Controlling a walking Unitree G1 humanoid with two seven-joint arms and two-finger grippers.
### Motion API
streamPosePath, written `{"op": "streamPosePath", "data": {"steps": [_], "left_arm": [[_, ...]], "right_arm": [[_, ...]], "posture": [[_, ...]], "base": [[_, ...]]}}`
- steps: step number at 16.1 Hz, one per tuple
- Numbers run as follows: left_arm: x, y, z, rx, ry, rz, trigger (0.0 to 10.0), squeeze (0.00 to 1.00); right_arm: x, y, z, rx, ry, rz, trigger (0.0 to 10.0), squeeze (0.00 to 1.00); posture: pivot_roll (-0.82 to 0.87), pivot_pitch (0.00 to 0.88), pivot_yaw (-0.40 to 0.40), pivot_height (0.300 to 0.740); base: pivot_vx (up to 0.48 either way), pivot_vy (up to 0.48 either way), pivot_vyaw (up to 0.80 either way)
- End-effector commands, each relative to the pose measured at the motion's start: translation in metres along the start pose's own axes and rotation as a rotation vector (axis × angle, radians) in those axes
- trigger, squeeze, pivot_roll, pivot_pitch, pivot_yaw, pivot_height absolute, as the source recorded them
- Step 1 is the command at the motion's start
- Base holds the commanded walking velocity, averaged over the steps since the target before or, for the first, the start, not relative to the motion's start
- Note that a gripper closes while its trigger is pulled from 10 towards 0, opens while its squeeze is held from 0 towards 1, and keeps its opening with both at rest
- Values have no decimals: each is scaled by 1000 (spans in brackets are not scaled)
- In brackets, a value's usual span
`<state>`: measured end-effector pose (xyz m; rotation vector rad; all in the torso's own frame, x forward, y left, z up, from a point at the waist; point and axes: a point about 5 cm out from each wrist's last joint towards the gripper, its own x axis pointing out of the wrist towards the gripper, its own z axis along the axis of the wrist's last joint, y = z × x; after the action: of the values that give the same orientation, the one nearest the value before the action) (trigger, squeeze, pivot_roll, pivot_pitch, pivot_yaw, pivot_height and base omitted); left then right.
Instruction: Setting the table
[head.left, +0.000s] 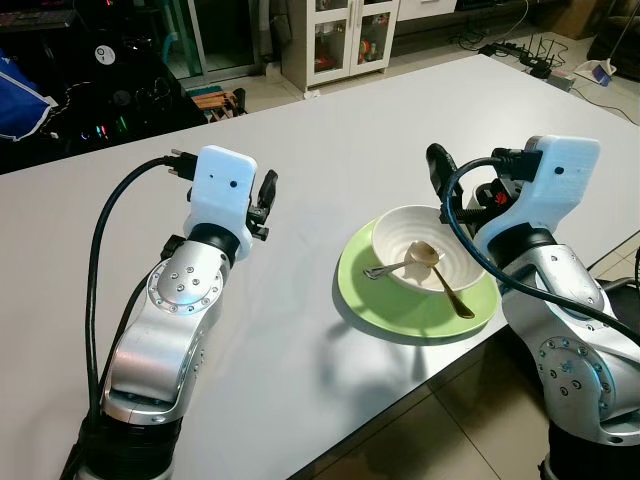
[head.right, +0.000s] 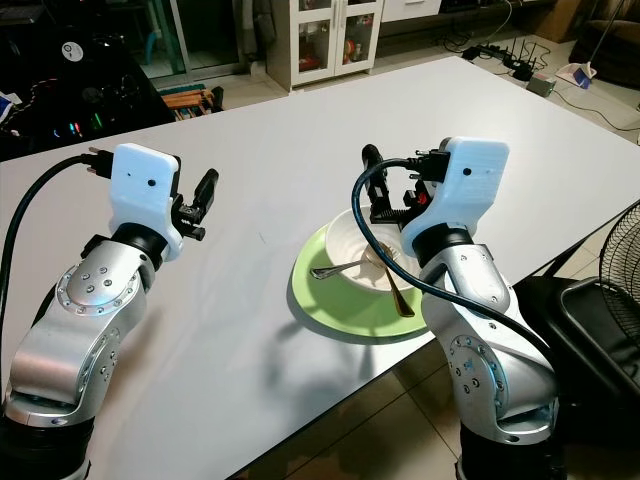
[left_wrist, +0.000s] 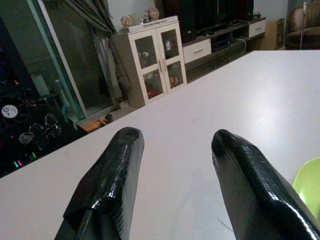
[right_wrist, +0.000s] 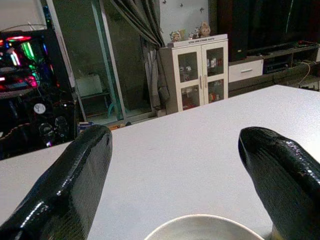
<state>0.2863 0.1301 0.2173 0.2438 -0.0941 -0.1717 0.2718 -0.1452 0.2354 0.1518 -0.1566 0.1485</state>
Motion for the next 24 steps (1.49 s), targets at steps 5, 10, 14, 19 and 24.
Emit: {"op": "streamPosePath", "data": {"steps": [5, 10, 14, 19, 24], "left_arm": [[2, 0, 3, 19, -21, -9, 10000, 0], [3, 0, 5, 19, -24, -11, 10000, 0], [0, -9, 2, 17, -12, -29, 10000, 0], [2, 0, 5, 20, -22, -11, 10000, 0], [-3, -2, 1, 28, -18, -13, 10000, 0]], "right_arm": [[0, 3, -5, 0, 16, 15, 10000, 0], [-2, 8, -4, 11, 12, 25, 10000, 0], [-4, 1, -8, 8, 33, 14, 10000, 0], [-2, 11, -5, 9, 23, 47, 10000, 0], [-4, 8, -9, 6, 38, 51, 10000, 0]], "posture": [[10, 0, -15, 740], [-6, 0, -13, 740], [8, 0, -20, 740], [-5, 0, -24, 740], [5, 0, -18, 740]], "base": [[0, 0, 0], [-144, 0, 0], [-245, 0, 0], [-262, 0, 0], [-202, 0, 0]]}}
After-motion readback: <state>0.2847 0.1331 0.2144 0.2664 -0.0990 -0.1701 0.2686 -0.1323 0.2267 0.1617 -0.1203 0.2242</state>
